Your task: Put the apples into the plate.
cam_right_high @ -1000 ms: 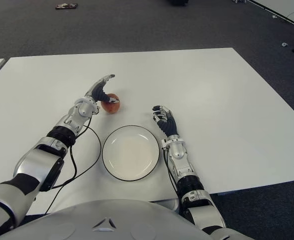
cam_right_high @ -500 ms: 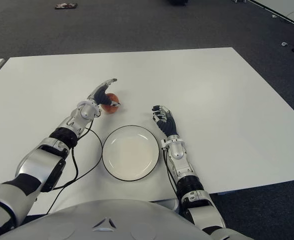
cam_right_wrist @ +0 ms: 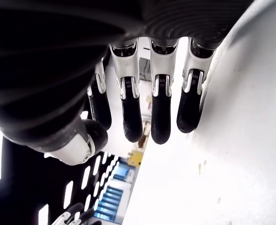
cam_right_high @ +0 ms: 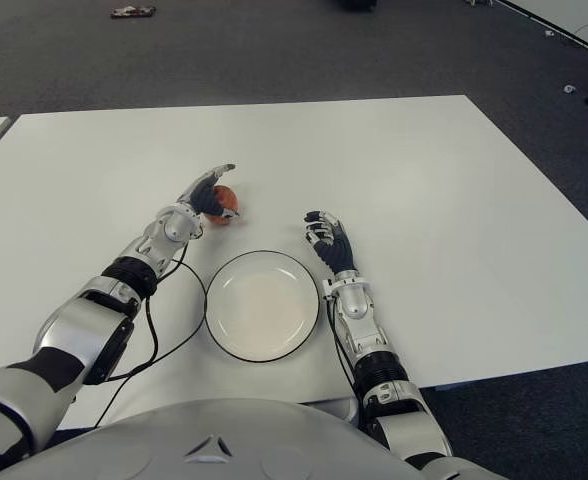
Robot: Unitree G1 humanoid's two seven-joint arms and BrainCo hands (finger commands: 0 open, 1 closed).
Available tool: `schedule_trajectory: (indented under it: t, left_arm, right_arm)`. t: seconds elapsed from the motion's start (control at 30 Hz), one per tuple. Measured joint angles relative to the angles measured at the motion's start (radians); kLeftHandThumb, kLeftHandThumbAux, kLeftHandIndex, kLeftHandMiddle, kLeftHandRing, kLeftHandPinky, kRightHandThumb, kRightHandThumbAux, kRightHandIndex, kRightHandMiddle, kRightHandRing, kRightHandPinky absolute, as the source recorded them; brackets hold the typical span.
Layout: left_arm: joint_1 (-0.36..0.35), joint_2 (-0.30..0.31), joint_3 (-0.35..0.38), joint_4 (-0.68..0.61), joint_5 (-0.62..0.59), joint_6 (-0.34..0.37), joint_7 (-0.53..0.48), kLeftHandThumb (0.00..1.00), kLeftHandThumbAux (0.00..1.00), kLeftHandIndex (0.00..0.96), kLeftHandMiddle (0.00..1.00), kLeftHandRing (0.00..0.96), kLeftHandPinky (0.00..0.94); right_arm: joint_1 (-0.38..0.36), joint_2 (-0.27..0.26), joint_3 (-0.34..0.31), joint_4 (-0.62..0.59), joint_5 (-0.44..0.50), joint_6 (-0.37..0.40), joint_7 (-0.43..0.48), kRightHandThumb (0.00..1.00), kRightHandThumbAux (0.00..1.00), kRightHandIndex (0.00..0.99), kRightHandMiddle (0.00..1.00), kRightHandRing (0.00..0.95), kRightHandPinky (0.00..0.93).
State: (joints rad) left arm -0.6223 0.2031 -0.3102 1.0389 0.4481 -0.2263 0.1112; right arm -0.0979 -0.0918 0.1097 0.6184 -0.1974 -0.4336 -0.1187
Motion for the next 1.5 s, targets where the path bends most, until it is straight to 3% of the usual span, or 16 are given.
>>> schedule_trajectory:
  t: [1.5]
  left_arm:
    - [-0.081,-0.047,-0.124,0.181,0.074,0.086,0.112,0.000,0.239,0.000,0.000,0.000,0.012]
  right_arm:
    - [0.021,-0.004,-0.005,-0.015,0.005,-0.002,0.022,0.679,0.678,0.292,0.341,0.332,0.337]
